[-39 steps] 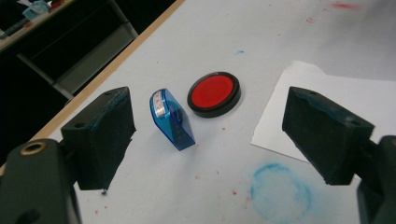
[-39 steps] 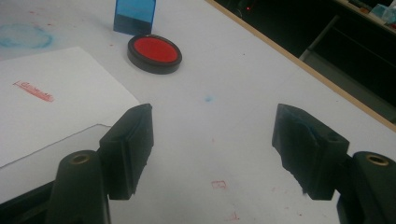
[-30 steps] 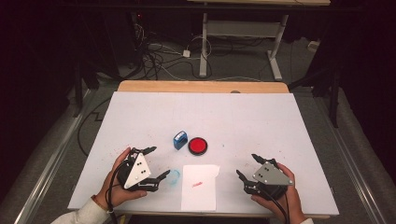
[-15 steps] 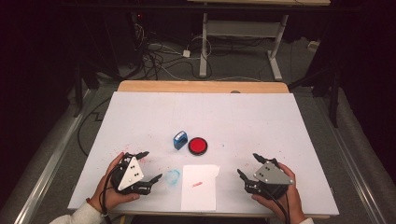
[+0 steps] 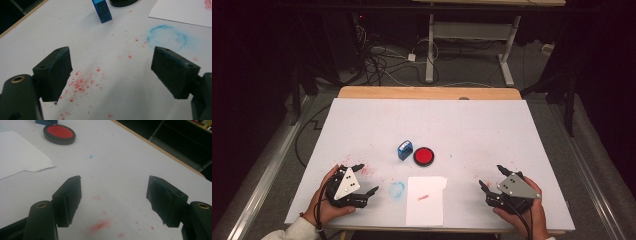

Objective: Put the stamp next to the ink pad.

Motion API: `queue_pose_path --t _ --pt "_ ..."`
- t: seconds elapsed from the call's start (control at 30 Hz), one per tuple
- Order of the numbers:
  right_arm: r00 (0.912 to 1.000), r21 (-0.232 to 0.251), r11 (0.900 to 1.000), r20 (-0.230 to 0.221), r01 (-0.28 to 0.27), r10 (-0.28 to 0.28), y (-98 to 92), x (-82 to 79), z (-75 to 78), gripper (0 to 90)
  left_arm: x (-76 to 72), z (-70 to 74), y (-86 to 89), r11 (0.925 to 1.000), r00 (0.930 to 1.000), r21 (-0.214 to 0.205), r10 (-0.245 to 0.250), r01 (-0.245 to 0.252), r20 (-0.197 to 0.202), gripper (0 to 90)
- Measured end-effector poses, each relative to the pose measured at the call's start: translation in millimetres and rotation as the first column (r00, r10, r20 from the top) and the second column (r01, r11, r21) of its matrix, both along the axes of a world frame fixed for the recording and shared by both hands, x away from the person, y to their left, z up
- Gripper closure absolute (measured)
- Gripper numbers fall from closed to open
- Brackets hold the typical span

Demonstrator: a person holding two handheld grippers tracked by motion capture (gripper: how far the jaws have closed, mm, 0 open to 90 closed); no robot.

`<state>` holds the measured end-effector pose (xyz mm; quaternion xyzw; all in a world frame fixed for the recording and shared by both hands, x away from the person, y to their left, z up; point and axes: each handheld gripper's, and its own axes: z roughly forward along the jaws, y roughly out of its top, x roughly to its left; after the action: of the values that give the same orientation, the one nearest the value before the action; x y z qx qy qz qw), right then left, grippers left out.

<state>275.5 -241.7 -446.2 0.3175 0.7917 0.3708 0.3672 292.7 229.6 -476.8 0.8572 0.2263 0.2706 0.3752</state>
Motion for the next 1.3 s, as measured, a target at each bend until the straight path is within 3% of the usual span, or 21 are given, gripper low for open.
queue_pose_path --t 0.33,0.8,1.3 --pt "0.9995 0.028 0.9992 -0.012 0.029 -0.029 -22.0 -2.0 -11.2 20.5 -3.0 0.1 0.2 0.9998 0.9998 0.015 0.015 -0.015 0.011 16.4" --pt "0.9998 0.017 0.9997 0.008 0.019 -0.019 -13.2 -6.9 -11.3 20.1 -5.9 1.8 0.3 1.0000 0.9996 0.004 0.005 -0.005 0.026 16.4" --pt "0.9996 0.014 0.9996 0.014 0.024 -0.024 -13.6 -6.6 -11.4 19.9 -5.7 1.7 -0.8 0.9998 0.9997 0.019 0.000 0.000 0.024 16.4"
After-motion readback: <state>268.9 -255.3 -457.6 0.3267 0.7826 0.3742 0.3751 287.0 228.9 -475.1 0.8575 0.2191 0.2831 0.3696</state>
